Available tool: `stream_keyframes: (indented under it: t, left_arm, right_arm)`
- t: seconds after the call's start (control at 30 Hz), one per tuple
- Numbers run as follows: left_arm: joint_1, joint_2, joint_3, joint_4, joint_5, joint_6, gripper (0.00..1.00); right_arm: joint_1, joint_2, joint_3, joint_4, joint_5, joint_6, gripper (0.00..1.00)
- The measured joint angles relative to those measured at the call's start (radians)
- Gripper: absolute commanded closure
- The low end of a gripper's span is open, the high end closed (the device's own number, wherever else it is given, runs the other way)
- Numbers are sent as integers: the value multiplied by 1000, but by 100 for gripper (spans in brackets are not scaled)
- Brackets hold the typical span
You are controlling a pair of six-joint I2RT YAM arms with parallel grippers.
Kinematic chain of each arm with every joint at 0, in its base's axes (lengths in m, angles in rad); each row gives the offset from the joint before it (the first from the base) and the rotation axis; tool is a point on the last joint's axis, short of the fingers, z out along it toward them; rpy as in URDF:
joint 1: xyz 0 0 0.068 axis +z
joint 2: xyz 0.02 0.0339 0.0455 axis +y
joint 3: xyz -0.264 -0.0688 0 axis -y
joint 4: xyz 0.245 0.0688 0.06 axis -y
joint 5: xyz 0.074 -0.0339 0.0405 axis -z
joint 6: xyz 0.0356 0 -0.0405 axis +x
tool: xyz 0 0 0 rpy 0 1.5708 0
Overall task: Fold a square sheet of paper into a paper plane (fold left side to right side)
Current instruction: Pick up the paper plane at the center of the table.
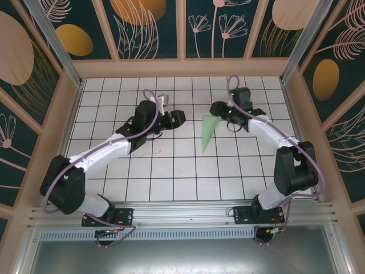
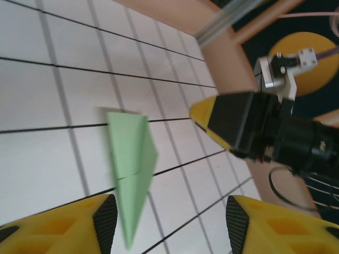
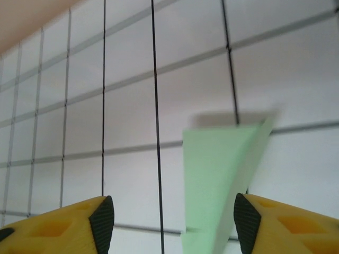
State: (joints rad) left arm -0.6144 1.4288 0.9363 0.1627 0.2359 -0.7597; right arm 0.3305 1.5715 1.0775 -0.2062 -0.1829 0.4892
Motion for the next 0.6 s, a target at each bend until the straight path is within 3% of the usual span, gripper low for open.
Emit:
stream_keyframes:
  t: [0.17,0.27,0.37,0.5,0.6]
  left_arm:
    - [-1,-69,-68,-76,-110,14,40]
    - [-1,-98,-78,-104,-153,23,40]
    - [-1,-124,-80,-118,-184,29,40]
    - [-1,-151,-80,-126,-214,36,39]
    - [-1,-164,-82,-134,-232,39,39]
  right_arm:
    - [66,37,-59,-29,85,87,36]
    - [79,77,-70,-35,119,116,44]
    - [91,104,-79,-39,136,138,62]
    - [98,114,-80,-38,138,146,100]
    - [107,112,-78,-38,136,143,100]
